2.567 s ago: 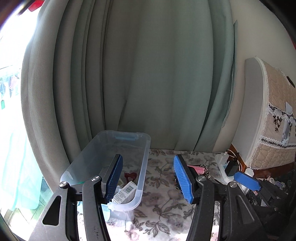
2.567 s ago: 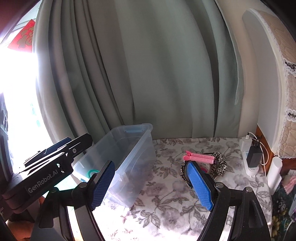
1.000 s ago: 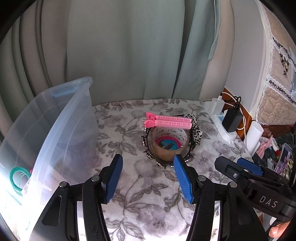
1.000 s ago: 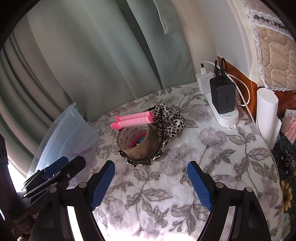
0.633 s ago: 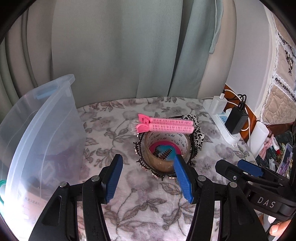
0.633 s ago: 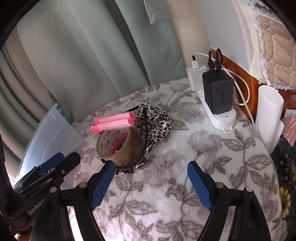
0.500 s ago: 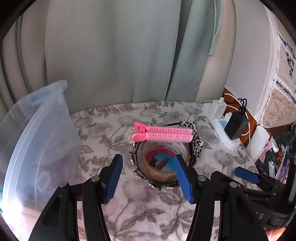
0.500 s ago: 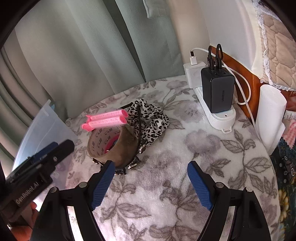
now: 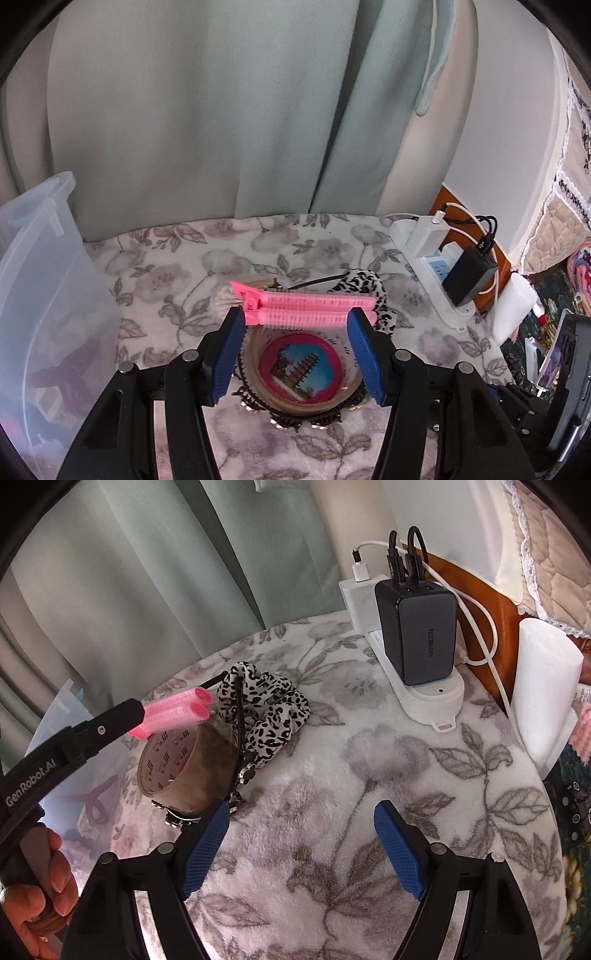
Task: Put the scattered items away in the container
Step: 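Lower the left tool around the pink hair roller on the tape roll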
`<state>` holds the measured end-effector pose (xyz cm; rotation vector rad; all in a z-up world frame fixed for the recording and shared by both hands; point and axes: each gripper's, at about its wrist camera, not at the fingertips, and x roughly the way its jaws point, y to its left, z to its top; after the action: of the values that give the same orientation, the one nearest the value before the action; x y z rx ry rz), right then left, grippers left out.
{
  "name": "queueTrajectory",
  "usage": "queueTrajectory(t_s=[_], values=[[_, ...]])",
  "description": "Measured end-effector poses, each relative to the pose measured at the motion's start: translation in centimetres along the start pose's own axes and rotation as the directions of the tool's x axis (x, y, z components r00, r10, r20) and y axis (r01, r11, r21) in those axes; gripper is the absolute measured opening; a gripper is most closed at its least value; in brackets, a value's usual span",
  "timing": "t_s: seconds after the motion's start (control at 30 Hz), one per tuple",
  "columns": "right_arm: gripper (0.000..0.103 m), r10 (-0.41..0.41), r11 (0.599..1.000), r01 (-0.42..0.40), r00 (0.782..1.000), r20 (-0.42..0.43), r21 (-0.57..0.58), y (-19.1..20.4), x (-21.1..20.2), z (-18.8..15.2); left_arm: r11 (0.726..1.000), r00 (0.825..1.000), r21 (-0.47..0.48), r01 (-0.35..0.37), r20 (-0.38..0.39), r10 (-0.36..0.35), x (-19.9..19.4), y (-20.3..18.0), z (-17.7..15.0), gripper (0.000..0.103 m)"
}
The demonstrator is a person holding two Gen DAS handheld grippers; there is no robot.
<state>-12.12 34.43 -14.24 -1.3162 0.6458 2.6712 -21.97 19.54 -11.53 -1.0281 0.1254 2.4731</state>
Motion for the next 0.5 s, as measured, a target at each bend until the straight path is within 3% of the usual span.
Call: queueTrajectory(t_s=[0.1, 0.3, 0.5], values=[[0.084, 0.003, 1.000, -0.003, 1.000, -0.006, -0.007, 0.0, 0.2, 0.0, 0.999, 1.000, 0.049, -0.002, 0.020, 0.001, 0.4, -0.6, -0.2, 0.063], [0.083, 0.004, 1.000, -0.004, 1.000, 0.001, 0.016, -0.6, 0.2, 0.2, 0.991, 0.999, -0.137, -0.005, 0.037, 0.010, 1.0, 3.7, 0.0, 0.063], [0.083, 0.015, 1.000, -0.015, 1.000, -0.007, 0.015, -0.5, 0.5, 0.1, 0.980, 0.996, -0.186, 0.075, 0.058, -0.065, 2.6, 5.3, 0.2, 0.063]])
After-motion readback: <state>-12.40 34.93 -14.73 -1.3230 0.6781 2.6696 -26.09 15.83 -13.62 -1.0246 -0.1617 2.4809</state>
